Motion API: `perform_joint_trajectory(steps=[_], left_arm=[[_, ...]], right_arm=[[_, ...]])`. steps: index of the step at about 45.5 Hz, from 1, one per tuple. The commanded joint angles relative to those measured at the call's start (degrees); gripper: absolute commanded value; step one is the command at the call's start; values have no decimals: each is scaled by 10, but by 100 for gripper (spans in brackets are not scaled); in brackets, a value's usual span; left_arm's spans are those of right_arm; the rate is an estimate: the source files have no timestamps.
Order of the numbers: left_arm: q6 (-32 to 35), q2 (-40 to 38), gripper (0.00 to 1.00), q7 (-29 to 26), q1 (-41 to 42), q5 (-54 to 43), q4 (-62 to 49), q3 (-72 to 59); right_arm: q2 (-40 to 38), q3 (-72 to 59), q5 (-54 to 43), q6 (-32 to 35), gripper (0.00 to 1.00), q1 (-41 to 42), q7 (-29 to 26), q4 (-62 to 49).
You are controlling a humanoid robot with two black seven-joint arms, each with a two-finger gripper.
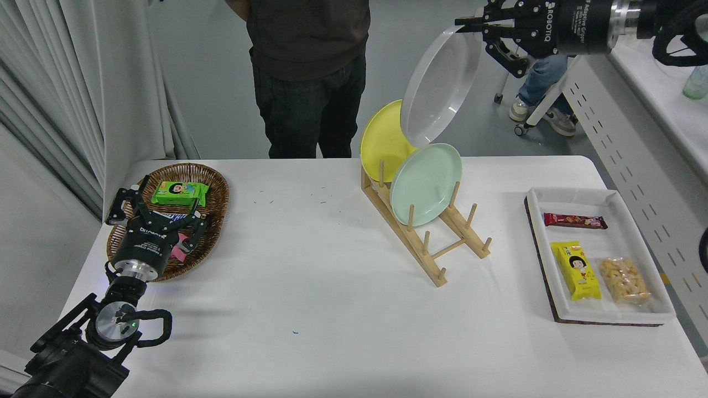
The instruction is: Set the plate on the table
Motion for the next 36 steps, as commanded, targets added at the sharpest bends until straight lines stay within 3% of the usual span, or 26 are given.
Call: perform_joint_trajectory(steps=[1, 36], left_arm=[[0, 0, 98, 0, 0, 0, 0, 0], [0, 0, 98, 0, 0, 0, 0, 0]], right_arm=[[4, -14, 11, 0, 0, 8, 0, -1], [144, -24, 11, -10, 0, -41, 0, 48]])
